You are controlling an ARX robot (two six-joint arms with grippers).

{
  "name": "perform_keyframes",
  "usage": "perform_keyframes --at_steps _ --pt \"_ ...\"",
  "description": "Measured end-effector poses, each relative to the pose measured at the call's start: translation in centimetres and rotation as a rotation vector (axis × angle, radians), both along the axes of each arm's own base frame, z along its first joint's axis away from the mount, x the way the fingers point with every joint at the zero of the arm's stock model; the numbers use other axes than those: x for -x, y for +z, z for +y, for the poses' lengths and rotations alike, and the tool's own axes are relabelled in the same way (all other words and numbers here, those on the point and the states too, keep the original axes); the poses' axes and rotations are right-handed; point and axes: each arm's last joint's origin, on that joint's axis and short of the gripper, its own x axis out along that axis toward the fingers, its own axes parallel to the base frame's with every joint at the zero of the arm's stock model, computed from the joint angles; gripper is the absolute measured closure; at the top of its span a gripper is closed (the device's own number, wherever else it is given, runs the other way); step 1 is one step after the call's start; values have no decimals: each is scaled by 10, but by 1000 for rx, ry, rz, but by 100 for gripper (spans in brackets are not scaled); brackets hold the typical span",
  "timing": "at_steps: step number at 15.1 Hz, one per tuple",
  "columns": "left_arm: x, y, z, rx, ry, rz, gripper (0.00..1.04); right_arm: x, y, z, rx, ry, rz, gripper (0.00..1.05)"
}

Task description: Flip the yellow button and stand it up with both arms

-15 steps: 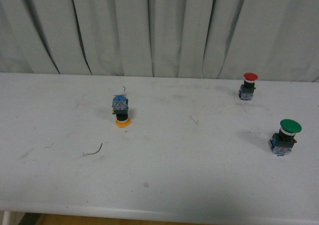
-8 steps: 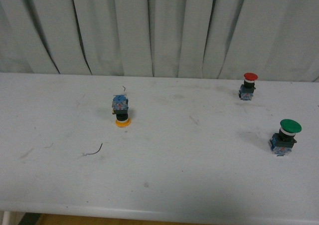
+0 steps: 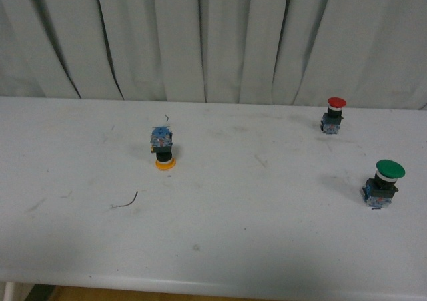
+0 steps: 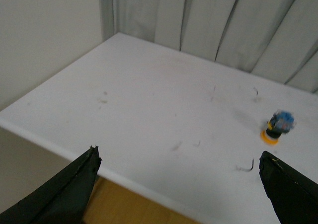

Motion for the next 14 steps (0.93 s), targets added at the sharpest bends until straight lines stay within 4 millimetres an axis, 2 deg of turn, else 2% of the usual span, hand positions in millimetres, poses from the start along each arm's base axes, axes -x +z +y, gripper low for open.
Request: perform_keyframes --at_steps 3,5,6,9,10,11,12,14 --pt "-56 12 -1 28 -86 -46 7 0 0 0 0 0 -1 6" --pt "-121 30 -20 36 -223 -95 7 0 0 0 0 0 -1 6" --pt "-148 30 -33 35 -297 -66 7 0 0 0 0 0 -1 6" --pt "-205 11 -62 31 -389 75 7 0 0 0 0 0 -1 6" --pt "-246 -7 -78 35 -417 183 7 0 0 0 0 0 -1 6" --pt "-297 -27 -109 29 -464 328 7 0 0 0 0 0 -1 6" --pt "-316 -31 -122 26 -478 374 7 0 0 0 0 0 -2 6" --pt "-324 -35 -127 38 -482 429 7 0 0 0 0 0 -1 6"
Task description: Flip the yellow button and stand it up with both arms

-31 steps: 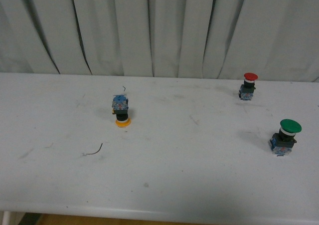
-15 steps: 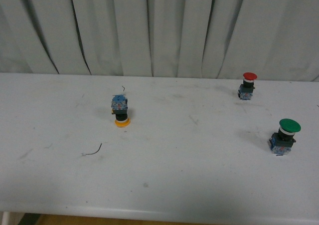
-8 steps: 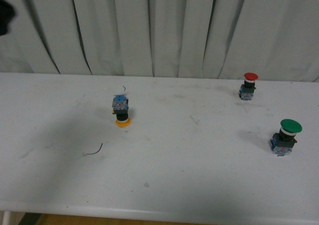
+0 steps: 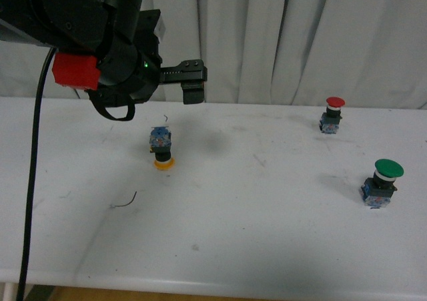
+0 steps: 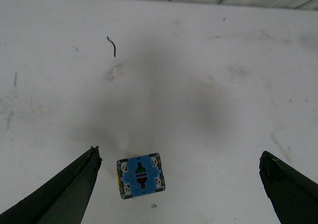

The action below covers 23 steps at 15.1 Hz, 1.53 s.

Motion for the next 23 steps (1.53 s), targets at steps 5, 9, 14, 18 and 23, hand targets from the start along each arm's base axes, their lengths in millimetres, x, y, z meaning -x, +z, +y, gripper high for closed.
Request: perform_keyframes --at_steps 5,9,14,18,23 --pt "-4 -7 1 -1 24 85 7 0 0 0 0 0 0 6" --pt "-11 -26 0 -28 50 186 7 0 0 0 0 0 0 6" --pt "-20 -46 -1 -69 75 243 7 0 0 0 0 0 0 6" --pt "-28 -39 -2 -101 92 212 7 0 0 0 0 0 0 6" --pt "-28 -51 -6 -131 75 250 7 0 0 0 0 0 0 6"
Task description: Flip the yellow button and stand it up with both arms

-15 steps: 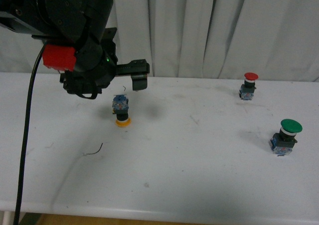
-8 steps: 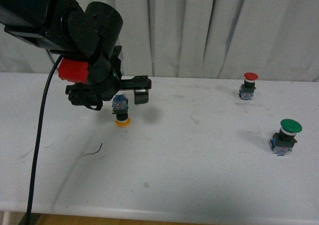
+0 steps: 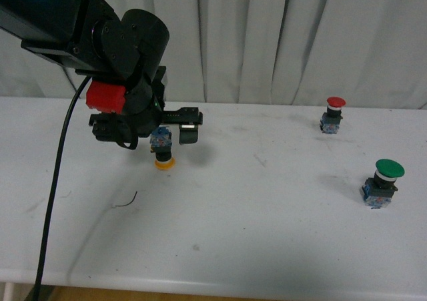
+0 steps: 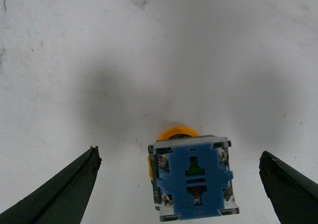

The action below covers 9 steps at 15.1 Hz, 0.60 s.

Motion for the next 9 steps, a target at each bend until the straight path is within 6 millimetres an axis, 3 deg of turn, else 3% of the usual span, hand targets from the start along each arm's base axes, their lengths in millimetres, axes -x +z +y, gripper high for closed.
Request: perform_keyframes --at_steps 1,6,9 --pt "-1 3 -1 1 -1 -10 12 0 0 0 0 0 0 6" --pt "-3 8 -7 -2 -6 -23 66 0 0 0 0 0 0 6" --pt "-3 9 -8 -18 -21 -28 73 0 0 0 0 0 0 6"
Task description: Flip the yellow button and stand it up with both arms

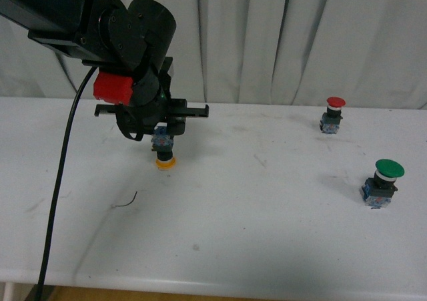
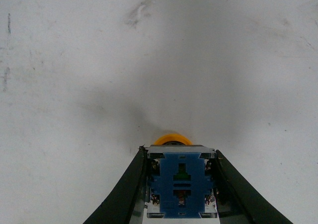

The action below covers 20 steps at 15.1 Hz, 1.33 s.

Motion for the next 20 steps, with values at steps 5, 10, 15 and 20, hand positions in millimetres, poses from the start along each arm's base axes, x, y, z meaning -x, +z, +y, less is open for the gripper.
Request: perform_keyframes --at_steps 5,10,15,20 --pt "10 15 -4 -7 -40 -52 74 0 0 0 0 0 0 6" --pt "63 110 -10 81 -149 -307 74 0 0 0 0 0 0 6" --pt "129 136 -17 300 -304 -449 74 0 0 0 0 0 0 6" --pt "137 126 6 837 -358 -496 74 0 0 0 0 0 0 6"
